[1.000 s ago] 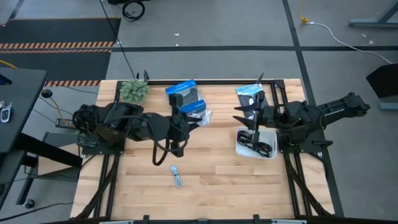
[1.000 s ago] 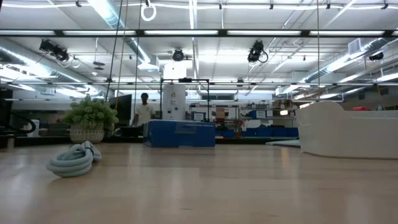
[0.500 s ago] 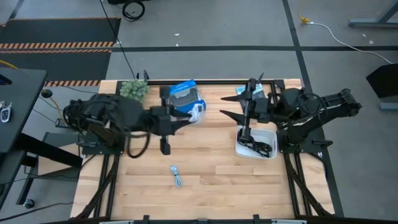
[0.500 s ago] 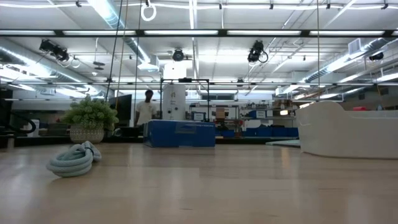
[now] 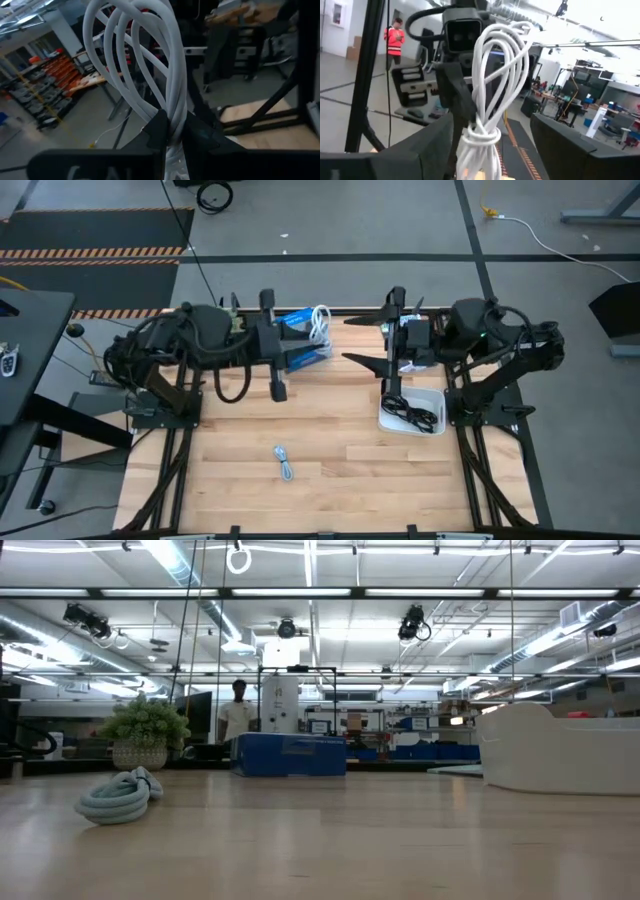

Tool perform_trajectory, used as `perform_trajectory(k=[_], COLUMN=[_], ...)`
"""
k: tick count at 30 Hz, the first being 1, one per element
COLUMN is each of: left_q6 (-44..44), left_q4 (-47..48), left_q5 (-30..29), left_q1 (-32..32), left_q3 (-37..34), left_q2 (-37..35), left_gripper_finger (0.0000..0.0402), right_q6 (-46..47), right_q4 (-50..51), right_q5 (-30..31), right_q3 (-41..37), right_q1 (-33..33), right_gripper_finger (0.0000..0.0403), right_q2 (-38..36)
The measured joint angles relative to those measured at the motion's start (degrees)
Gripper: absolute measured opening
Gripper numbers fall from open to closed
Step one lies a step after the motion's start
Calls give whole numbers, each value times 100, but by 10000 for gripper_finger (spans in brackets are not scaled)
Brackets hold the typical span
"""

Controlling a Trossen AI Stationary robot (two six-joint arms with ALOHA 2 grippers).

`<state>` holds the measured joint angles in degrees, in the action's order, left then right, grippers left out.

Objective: Pick and place USB-C Cables
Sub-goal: Put the white USB cable into the white bin

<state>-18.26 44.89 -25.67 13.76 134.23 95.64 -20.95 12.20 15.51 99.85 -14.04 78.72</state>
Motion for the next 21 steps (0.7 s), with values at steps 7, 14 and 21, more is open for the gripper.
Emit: perform_trajectory(k=[7, 14, 21], left_q6=[-206, -384, -436], left_q4=[-118, -345, -295], left_q5=[462, 651, 639], left_q1=[-85, -129, -246], left_q3=[7, 7, -88], left_q2=[-7, -6, 151], left_gripper_finger=[45, 44, 44], right_q6=[121, 436, 437], right_q4=[203, 749, 727], right_q5=[-80, -466, -728], right_q3=[521, 1074, 1168], right_q1=[94, 417, 389], right_gripper_finger=[300, 302, 301], right_q2=[156, 576, 676])
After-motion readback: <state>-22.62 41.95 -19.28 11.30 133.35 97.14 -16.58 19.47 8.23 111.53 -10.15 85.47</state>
